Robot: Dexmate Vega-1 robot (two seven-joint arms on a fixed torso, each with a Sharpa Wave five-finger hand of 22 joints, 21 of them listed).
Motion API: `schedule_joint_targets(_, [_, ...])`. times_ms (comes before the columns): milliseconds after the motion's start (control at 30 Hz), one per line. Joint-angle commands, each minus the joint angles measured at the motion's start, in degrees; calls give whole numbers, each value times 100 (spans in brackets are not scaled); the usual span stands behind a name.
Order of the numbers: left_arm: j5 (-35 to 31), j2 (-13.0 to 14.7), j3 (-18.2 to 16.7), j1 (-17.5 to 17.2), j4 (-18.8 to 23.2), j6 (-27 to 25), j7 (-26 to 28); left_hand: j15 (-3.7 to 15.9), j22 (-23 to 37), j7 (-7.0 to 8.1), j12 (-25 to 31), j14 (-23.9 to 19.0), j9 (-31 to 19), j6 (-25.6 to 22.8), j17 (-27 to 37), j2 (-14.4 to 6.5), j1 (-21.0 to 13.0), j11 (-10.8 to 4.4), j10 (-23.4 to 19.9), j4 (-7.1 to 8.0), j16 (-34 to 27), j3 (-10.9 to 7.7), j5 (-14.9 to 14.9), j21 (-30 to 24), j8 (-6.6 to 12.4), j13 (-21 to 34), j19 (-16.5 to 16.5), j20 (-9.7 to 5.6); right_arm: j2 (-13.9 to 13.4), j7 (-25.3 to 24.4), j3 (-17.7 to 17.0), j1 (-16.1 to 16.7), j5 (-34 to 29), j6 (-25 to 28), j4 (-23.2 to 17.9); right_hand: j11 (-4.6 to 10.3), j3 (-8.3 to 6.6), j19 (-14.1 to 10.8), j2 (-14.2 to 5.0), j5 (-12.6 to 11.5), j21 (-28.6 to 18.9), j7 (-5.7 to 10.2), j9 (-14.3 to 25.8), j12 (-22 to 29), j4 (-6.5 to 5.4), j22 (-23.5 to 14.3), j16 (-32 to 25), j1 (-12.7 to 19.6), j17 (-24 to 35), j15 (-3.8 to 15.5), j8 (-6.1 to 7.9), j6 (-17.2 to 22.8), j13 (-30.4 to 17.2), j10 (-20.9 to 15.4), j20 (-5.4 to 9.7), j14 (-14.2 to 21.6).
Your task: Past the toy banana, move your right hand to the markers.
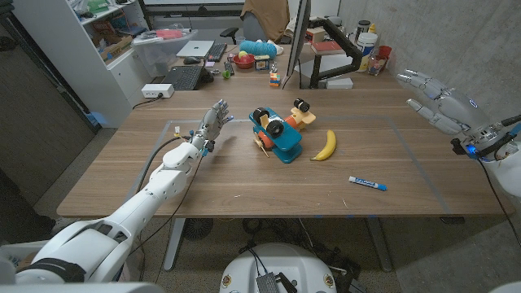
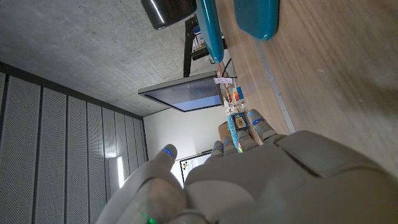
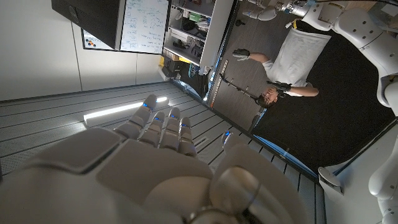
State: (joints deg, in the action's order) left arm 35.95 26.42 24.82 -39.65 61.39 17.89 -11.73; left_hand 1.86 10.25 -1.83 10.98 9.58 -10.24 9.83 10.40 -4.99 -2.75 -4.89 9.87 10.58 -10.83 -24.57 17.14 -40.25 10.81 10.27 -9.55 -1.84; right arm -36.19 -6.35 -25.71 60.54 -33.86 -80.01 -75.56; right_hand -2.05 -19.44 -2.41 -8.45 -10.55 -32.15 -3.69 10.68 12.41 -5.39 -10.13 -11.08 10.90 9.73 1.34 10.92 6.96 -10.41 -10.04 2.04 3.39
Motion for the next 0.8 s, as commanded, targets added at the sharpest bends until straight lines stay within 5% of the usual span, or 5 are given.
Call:
schedule_joint_targets(33, [27,-5,-30,-23,-51,52,-31,64,13,29,20,231,-27,827,19,-515,55,20,339,2,-33,-37,10,8,24,16,-435,-397,25,390,108,-73,-59,51,-76,-7,35,11,2,-2,21,9,17,-14,-7,-20,34,-52,12,-26,11,-41,-17,33,386,4])
schedule_joint_targets(800, [49,-42,-37,19,-199,140,-136,57,15,23,19,231,-27,827,19,-518,61,24,340,4,-32,-48,8,31,23,16,-422,-389,109,700,71,-43,-159,2,-188,0,33,2,-17,-16,66,12,22,-15,29,-20,47,-11,-1,-14,15,-39,-20,24,397,13])
